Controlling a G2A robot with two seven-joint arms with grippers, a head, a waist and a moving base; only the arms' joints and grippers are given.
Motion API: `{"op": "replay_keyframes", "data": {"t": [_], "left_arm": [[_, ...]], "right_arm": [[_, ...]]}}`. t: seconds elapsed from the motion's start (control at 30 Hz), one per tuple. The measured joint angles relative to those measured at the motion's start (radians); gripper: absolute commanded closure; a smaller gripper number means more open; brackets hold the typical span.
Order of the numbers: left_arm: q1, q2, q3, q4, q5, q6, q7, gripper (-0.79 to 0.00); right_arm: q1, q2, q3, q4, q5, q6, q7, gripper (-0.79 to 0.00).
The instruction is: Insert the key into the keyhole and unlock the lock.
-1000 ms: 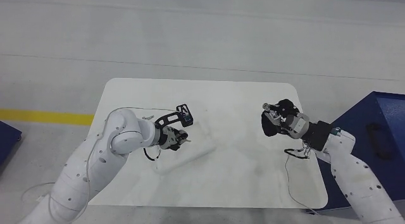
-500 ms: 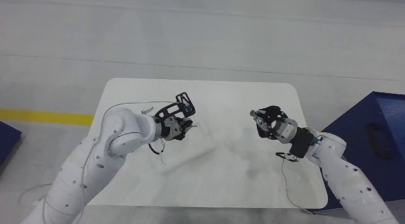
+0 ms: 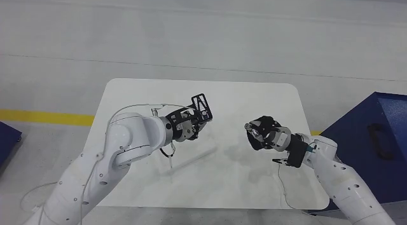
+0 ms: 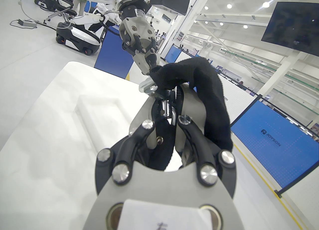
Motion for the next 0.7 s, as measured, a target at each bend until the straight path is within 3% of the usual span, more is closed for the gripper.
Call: {"op": "replay_keyframes", "data": {"t": [0.17, 0.27, 0.37, 0.6, 0.7], "left_arm": [[0.005, 0.0, 0.001, -0.006, 0.007, 0.0, 0.006, 0.0], [0.027, 0.002, -0.001, -0.06, 0.076, 0.006, 0.06, 0.0], [0.058, 0.006, -0.018, -0.113, 0.128, 0.006, 0.132, 0.0], [0.1, 0.015, -0.06, -0.17, 0.157, -0.055, 0.236, 0.0], [0.1, 0.015, -0.06, -0.17, 0.156, -0.058, 0.239, 0.0]], "right_arm": [[-0.008, -0.003, -0.019, -0.02, -0.008, -0.017, -0.004, 0.0], [0.013, -0.006, -0.058, 0.006, -0.01, 0.003, -0.052, 0.0], [0.042, -0.009, -0.15, 0.038, -0.006, 0.034, -0.082, 0.0], [0.154, 0.013, -0.421, 0.066, 0.178, 0.067, -0.114, 0.0], [0.158, 0.014, -0.433, 0.068, 0.186, 0.068, -0.115, 0.0]]}}
